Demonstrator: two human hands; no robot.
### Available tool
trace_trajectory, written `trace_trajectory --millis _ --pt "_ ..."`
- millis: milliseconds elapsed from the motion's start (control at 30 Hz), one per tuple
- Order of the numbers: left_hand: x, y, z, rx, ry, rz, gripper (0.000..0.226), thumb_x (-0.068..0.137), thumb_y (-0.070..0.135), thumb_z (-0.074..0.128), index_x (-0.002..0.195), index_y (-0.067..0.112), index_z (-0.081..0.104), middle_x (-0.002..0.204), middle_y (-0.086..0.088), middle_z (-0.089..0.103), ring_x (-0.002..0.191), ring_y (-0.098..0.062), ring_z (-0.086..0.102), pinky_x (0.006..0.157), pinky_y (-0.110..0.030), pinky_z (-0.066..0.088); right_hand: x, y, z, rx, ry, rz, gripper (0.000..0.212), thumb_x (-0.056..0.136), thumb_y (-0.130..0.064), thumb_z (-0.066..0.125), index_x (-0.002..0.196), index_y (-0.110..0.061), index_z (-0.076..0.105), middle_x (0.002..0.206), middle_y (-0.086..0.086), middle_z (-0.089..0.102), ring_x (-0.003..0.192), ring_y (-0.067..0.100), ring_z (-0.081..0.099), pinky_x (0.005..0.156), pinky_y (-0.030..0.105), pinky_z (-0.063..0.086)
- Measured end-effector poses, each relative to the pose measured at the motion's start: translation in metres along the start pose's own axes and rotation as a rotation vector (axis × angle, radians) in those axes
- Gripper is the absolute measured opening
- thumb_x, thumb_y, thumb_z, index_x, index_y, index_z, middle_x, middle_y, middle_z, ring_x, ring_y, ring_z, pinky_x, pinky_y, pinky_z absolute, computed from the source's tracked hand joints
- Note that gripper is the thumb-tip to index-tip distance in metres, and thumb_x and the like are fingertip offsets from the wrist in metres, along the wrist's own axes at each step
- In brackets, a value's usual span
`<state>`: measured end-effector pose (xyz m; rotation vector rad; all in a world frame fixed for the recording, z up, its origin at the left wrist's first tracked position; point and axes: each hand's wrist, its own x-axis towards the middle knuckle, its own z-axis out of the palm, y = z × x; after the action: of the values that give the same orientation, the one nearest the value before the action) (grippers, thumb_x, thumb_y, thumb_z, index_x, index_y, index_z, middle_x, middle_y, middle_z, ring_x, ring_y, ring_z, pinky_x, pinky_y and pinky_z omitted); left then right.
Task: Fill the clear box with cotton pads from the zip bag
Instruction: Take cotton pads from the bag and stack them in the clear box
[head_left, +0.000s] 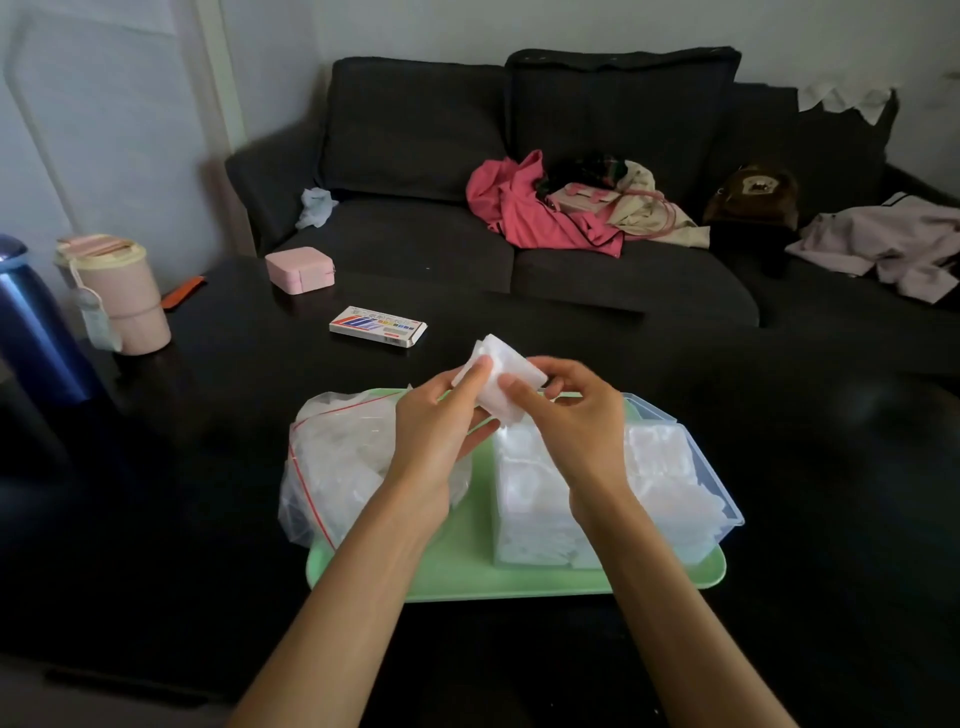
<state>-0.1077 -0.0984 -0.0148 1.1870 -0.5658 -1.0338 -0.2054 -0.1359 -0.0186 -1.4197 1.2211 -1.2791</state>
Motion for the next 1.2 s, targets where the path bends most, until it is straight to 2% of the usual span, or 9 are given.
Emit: trace_trajectory --millis 133,233,300,367,467,600,800,867,1200 --pt "0.006 0.001 0.011 0.007 0.018 0.047 0.011 0.090 0.027 0.062 0.082 0.027 0.068 0.083 0.006 0.072 0.079 -0.003 0.066 0.065 -0.016 0.054 0.007 -0.006 -0.011 0.203 -0.134 0.274 0.052 0.080 -0.029 0.072 0.124 -0.015 0.048 0.106 0.001 0.061 0.097 0.014 0.061 0.081 0.026 0.049" --pt "0.012 -0.002 0.020 0.116 0.010 0.098 0.011 0.083 0.029 0.069 0.072 0.031 0.069 0.066 0.018 0.070 0.067 0.004 0.065 0.055 -0.009 0.049 0.013 -0.003 -0.019 0.188 -0.046 0.201 0.038 0.084 -0.015 0.069 0.116 -0.014 0.049 0.088 -0.003 0.064 0.081 0.010 0.065 0.063 0.017 0.054" --pt "0.017 -0.007 0.021 0.211 -0.015 0.132 0.008 0.078 0.032 0.072 0.071 0.031 0.074 0.070 0.014 0.072 0.077 -0.006 0.068 0.067 -0.021 0.055 0.019 0.000 -0.027 0.197 0.037 0.170 0.033 0.082 -0.009 0.070 0.109 -0.014 0.050 0.078 -0.004 0.064 0.071 0.009 0.066 0.056 0.015 0.054" --pt "0.022 -0.009 0.015 0.483 -0.011 0.230 0.006 0.075 0.039 0.069 0.075 0.036 0.075 0.076 0.012 0.072 0.090 -0.015 0.066 0.080 -0.035 0.053 0.025 0.005 -0.034 0.142 0.033 0.163 0.028 0.079 -0.009 0.073 0.101 -0.012 0.056 0.075 -0.004 0.065 0.065 0.008 0.067 0.058 0.017 0.056" --pt "0.028 -0.013 0.002 1.052 0.064 0.272 0.017 0.072 0.048 0.067 0.086 0.040 0.074 0.092 0.006 0.070 0.103 -0.021 0.051 0.074 -0.032 0.040 0.028 0.020 -0.039 -0.045 -0.091 0.169 0.016 0.075 -0.010 0.077 0.085 -0.013 0.064 0.076 0.000 0.069 0.069 0.011 0.068 0.065 0.023 0.059" --pt "0.020 -0.017 0.001 1.327 0.130 0.391 0.018 0.073 0.044 0.073 0.086 0.033 0.074 0.098 0.003 0.061 0.102 -0.021 0.047 0.073 -0.030 0.033 0.025 0.038 -0.035 -0.363 -0.127 0.001 0.014 0.072 -0.015 0.080 0.070 -0.019 0.066 0.076 -0.003 0.070 0.074 0.011 0.066 0.072 0.031 0.056" --pt "0.016 -0.022 0.010 1.470 0.075 0.609 0.019 0.083 0.041 0.065 0.100 0.033 0.071 0.106 0.005 0.054 0.104 -0.019 0.042 0.077 -0.028 0.030 0.020 0.046 -0.029 -0.777 -0.088 -0.185 0.014 0.075 -0.035 0.076 0.087 -0.031 0.071 0.085 -0.013 0.061 0.079 0.006 0.057 0.059 0.018 0.039" --pt "0.017 -0.028 0.008 1.532 0.046 0.596 0.022 0.087 0.040 0.061 0.106 0.033 0.070 0.108 0.005 0.053 0.105 -0.018 0.041 0.078 -0.028 0.032 0.021 0.046 -0.030 -0.943 -0.119 -0.284 0.021 0.078 -0.039 0.072 0.099 -0.037 0.070 0.094 -0.010 0.053 0.091 0.010 0.051 0.069 0.021 0.033" --pt "0.023 -0.033 0.006 1.587 0.025 0.503 0.024 0.084 0.040 0.065 0.107 0.034 0.069 0.112 0.002 0.050 0.109 -0.021 0.041 0.080 -0.030 0.031 0.030 0.051 -0.039 -1.019 -0.284 -0.236 0.026 0.083 -0.047 0.063 0.109 -0.048 0.063 0.097 -0.008 0.049 0.107 0.017 0.044 0.081 0.030 0.021"
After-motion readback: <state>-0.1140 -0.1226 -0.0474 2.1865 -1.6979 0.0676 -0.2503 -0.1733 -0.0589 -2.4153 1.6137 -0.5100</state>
